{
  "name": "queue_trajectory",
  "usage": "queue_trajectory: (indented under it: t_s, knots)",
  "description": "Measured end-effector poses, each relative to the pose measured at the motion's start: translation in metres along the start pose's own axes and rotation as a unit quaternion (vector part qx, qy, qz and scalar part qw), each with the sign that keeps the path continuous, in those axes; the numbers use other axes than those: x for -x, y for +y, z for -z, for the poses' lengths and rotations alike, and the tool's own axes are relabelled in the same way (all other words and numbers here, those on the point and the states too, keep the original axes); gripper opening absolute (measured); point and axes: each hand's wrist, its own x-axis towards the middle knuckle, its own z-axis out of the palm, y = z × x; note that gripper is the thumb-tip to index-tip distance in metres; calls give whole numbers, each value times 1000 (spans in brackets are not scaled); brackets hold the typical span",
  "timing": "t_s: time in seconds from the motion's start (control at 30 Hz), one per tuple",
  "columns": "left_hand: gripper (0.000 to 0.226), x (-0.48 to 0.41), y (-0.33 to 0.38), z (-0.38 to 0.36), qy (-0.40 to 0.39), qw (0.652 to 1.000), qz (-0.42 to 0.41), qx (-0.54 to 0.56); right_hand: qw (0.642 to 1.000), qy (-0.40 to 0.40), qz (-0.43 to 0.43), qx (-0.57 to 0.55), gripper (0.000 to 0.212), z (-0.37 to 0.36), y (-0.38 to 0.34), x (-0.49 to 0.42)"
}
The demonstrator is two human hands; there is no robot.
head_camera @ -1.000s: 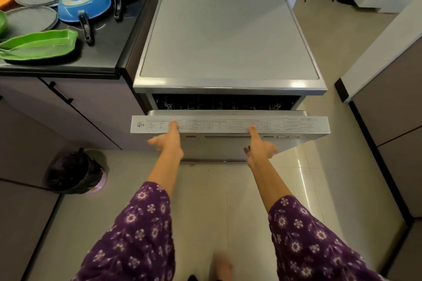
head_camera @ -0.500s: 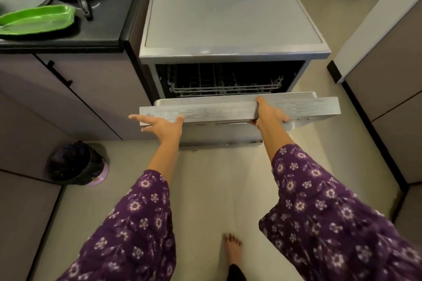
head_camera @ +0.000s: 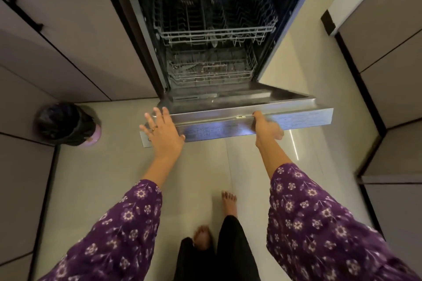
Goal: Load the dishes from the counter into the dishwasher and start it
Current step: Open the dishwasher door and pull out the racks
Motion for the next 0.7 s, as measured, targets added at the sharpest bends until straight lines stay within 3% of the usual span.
queue_trajectory:
  t_s: [0.07, 0.17, 0.23, 0.37, 0.7]
  knots:
    - [90, 9, 0, -20, 4, 996, -76, -37, 978, 43, 128, 156, 107, 4, 21, -5]
    - [88, 28, 3, -53, 17, 983, -162, -81, 838, 68, 357, 408, 77, 15, 54, -21]
    - [85, 40, 4, -69, 35, 981, -168, -95, 777, 21, 417, 472, 61, 23, 65, -31]
    - [83, 58, -1, -99, 1, 986, -138, -95, 687, -30, 463, 560, 57, 34, 93, -56]
    - [92, 103, -22, -203, -140, 961, -134, -198, 617, -116, 432, 647, 59, 74, 218, -100]
